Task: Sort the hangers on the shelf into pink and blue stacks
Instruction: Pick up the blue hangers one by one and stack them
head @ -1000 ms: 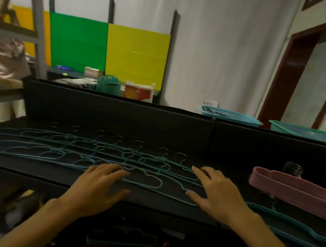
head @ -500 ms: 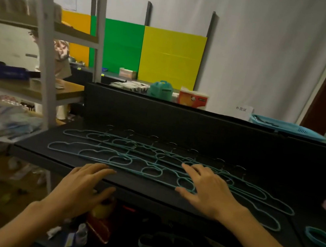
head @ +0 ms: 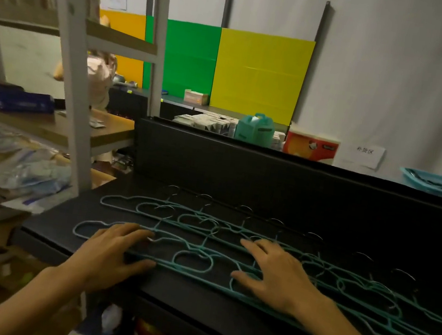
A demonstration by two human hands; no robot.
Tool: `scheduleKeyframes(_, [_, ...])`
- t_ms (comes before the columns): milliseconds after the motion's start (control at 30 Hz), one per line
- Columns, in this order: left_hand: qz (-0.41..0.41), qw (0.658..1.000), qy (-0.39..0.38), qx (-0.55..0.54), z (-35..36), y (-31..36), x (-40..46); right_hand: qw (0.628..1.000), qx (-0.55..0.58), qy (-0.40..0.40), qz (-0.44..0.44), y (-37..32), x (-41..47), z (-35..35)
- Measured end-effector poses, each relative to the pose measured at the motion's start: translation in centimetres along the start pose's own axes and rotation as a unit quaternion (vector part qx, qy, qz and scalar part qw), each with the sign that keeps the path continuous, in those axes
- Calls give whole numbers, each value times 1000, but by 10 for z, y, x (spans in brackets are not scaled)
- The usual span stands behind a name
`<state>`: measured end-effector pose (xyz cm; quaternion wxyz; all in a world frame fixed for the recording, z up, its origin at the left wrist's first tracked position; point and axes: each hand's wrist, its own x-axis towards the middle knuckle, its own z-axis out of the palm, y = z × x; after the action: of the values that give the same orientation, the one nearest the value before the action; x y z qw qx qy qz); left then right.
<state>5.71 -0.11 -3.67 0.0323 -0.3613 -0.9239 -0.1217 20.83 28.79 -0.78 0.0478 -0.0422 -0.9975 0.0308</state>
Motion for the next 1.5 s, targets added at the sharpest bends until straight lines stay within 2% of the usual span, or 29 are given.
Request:
scheduleKeyframes(200, [29, 998, -53, -2, 8, -27, 39, 998, 18, -53, -19, -18, 26, 24])
scheduleKeyframes(367, [88, 991, -95, -19, 6, -37, 57, 999, 20, -41, -30, -40, 38, 38])
scheduleKeyframes(500, [143, 988, -65, -11, 11, -52, 63, 1000, 13, -19, 3, -60, 47, 44])
scheduleKeyframes(667, [183, 982, 7, -40, 23, -59, 61, 992, -52, 107, 32, -70, 48, 71])
scheduleKeyframes(867, [222, 970, 103, -11, 36, -63, 66, 983, -95, 147, 59, -77, 43, 75])
scheduleKeyframes(1100, [254, 953, 164, 4, 37, -63, 66, 970, -157, 166, 82, -85, 41, 75])
scheduleKeyframes(1500, [219, 963, 154, -7, 32, -63, 58, 950, -233, 159, 137, -98, 39, 76])
